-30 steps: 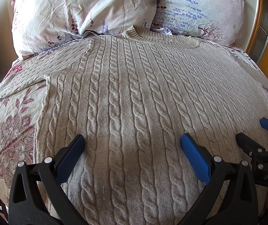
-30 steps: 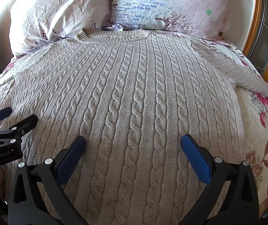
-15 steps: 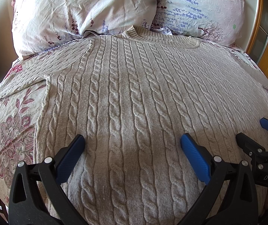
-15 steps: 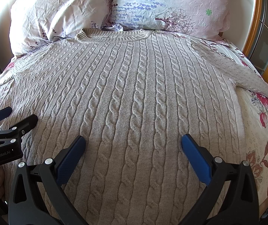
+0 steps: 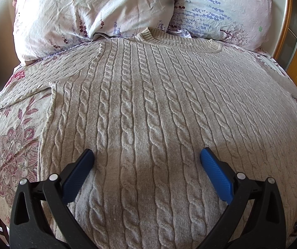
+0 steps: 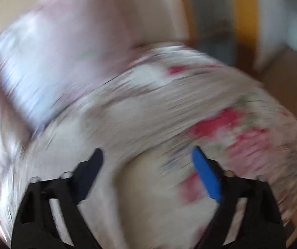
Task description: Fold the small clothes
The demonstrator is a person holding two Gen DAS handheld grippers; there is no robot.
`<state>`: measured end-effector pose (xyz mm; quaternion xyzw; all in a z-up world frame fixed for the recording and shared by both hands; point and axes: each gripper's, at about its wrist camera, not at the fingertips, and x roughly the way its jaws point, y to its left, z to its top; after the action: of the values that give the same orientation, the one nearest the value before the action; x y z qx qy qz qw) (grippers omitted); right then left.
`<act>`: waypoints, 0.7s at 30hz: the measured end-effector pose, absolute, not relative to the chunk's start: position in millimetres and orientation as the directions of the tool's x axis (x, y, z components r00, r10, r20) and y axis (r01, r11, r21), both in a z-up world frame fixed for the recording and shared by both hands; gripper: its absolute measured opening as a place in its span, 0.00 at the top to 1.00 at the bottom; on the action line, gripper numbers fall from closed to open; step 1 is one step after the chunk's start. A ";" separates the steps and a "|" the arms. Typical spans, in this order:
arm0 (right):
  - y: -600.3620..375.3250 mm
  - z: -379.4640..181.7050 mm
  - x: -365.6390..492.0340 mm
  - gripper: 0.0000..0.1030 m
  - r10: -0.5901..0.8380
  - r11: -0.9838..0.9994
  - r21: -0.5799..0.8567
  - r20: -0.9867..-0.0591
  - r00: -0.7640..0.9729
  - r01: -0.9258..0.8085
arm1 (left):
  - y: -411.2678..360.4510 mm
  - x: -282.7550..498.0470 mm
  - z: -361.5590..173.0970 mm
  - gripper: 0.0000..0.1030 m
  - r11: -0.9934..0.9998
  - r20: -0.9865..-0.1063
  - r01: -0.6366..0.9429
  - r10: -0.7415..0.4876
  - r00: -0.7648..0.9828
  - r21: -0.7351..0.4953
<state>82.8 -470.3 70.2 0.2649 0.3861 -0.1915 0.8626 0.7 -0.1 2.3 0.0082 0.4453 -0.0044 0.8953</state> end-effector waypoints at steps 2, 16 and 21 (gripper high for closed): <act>-534.0 61.3 81.7 0.35 -0.156 0.640 0.375 -0.791 0.591 0.671 | 0.9 2.8 2.8 0.02 0.999 -0.803 0.040 -0.019 0.596 0.006; -627.9 42.1 110.1 0.92 -0.171 0.463 0.513 -0.749 0.641 0.723 | 186.4 21.1 57.1 0.02 0.874 -0.735 -0.403 0.081 0.673 -0.272; -493.7 126.8 151.7 0.92 0.013 0.766 0.550 -0.532 0.847 0.333 | 275.5 13.9 68.7 0.05 0.771 -0.715 -0.567 0.218 0.664 -0.291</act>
<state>151.7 -493.7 126.8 0.3305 0.2621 -0.0886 0.9024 13.9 275.5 68.7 -0.2539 0.3434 0.2240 0.8761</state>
